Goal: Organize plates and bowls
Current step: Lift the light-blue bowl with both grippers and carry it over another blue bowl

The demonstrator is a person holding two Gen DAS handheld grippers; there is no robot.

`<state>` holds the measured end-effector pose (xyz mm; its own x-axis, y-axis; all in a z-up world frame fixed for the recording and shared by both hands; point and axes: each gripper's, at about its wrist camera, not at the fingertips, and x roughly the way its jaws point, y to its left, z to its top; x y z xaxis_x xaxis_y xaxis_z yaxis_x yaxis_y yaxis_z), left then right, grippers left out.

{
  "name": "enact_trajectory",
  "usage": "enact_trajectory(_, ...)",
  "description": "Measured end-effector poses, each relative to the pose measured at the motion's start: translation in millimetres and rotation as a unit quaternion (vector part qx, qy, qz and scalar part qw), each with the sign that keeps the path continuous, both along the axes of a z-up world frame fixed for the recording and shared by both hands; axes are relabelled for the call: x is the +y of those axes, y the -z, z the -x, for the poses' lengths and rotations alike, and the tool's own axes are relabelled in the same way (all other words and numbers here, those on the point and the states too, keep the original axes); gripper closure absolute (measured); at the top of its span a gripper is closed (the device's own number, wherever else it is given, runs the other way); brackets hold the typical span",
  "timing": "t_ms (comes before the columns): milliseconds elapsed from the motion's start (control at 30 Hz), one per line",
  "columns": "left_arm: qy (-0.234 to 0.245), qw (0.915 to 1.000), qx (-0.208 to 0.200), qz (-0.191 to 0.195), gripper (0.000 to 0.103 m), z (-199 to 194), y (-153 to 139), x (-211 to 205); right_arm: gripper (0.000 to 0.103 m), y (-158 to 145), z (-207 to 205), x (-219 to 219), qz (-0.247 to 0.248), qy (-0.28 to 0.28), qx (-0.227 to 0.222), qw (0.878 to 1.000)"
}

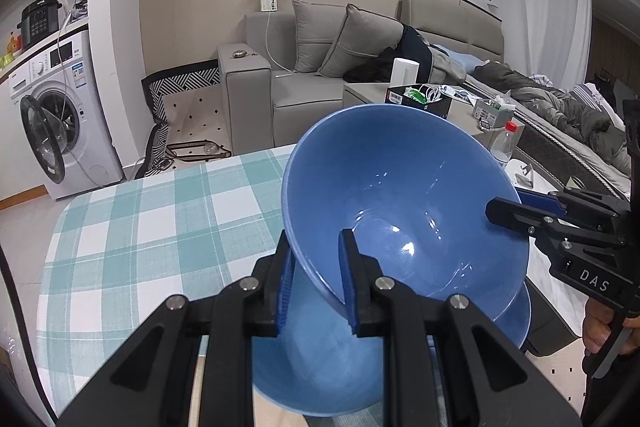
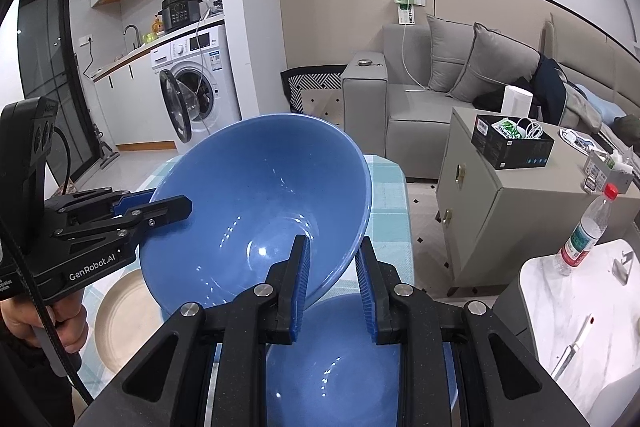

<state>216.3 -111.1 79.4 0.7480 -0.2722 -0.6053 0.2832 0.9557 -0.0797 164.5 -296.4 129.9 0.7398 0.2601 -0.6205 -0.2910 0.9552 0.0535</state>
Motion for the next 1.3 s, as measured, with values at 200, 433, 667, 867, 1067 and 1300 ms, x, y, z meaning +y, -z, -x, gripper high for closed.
enact_trajectory(200,-0.004,1.0,-0.004,-0.002,0.083,6.4,-1.5,6.6,0.08,0.7,2.0,4.1,-0.004,-0.007,-0.001,1.0)
enact_trajectory(433,-0.014,0.9999,0.001,-0.001,0.083,9.9,3.3,13.2,0.08,8.2,2.3,15.8,-0.003,-0.019,0.006,1.0)
enact_trajectory(667,-0.02,0.9998,0.007,-0.001,0.083,12.4,11.6,21.5,0.079,14.1,-1.9,24.1,0.0,-0.027,0.013,1.0)
enact_trajectory(867,-0.026,0.9996,0.013,-0.001,0.083,13.3,18.8,28.6,0.079,24.7,-6.1,31.6,0.005,-0.033,0.024,0.999)
enact_trajectory(1067,-0.033,0.9992,0.021,0.0,0.083,12.8,27.9,35.4,0.079,36.5,-9.6,39.6,0.01,-0.04,0.036,0.999)
enact_trajectory(1300,-0.035,0.9988,0.032,0.006,0.083,11.6,40.8,42.7,0.079,48.2,-12.6,48.0,0.016,-0.043,0.049,0.998)
